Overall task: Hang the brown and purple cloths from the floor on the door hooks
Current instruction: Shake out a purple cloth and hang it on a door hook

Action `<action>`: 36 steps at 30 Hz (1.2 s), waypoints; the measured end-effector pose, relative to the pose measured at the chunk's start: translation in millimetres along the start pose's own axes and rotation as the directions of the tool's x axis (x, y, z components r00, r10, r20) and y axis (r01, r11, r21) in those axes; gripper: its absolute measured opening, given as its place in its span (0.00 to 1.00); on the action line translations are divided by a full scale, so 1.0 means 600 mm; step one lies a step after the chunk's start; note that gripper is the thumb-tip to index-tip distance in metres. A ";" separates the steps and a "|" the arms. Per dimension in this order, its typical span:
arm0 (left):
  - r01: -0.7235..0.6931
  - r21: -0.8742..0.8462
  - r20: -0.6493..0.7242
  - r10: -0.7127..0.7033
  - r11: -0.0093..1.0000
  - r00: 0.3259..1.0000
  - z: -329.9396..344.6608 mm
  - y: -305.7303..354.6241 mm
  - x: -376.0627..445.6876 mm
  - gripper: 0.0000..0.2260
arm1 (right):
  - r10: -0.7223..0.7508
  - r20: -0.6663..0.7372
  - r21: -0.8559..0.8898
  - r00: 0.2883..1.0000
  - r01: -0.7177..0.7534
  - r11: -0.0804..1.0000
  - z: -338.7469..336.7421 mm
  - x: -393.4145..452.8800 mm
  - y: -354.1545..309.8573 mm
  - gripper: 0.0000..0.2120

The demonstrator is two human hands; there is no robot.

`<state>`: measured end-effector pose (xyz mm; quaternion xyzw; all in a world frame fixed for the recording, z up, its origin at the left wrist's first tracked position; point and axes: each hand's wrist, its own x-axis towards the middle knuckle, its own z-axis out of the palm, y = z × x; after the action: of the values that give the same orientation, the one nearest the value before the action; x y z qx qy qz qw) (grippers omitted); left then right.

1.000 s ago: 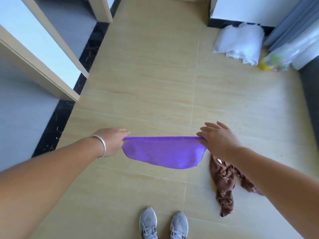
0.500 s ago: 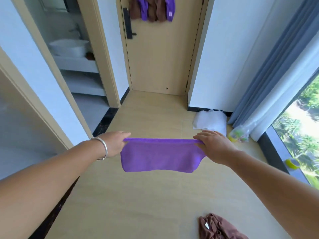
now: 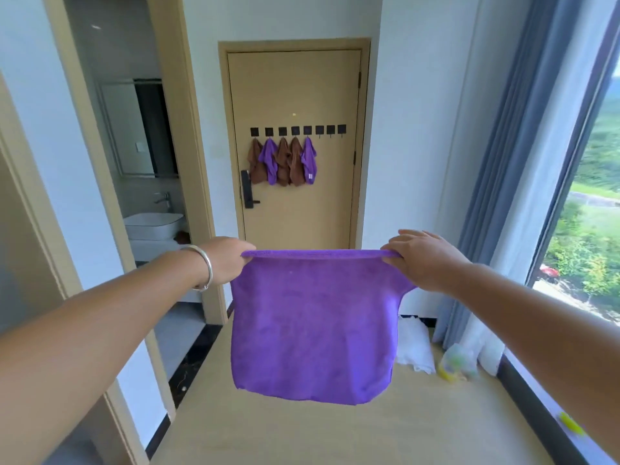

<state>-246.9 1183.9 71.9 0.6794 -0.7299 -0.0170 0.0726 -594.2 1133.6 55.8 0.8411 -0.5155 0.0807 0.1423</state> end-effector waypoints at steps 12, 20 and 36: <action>-0.054 0.054 -0.164 0.062 0.997 0.984 -0.148 0.045 -0.001 0.15 | -0.002 -0.159 -0.047 0.987 -0.005 0.999 -0.154 0.016 0.051 0.20; -0.049 0.058 -0.254 0.063 0.997 0.965 -0.174 0.061 0.026 0.15 | 0.027 -0.168 -0.050 0.985 -0.036 0.998 -0.170 0.054 0.089 0.22; -0.084 0.038 -0.261 0.090 0.996 0.961 -0.161 -0.092 0.308 0.16 | 0.044 -0.169 -0.092 0.985 -0.060 0.994 -0.103 0.345 0.104 0.22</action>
<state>-192.0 1003.1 176.1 0.6439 -0.7432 0.0859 0.1604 -555.1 952.3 182.7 0.8097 -0.5270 0.1296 0.2232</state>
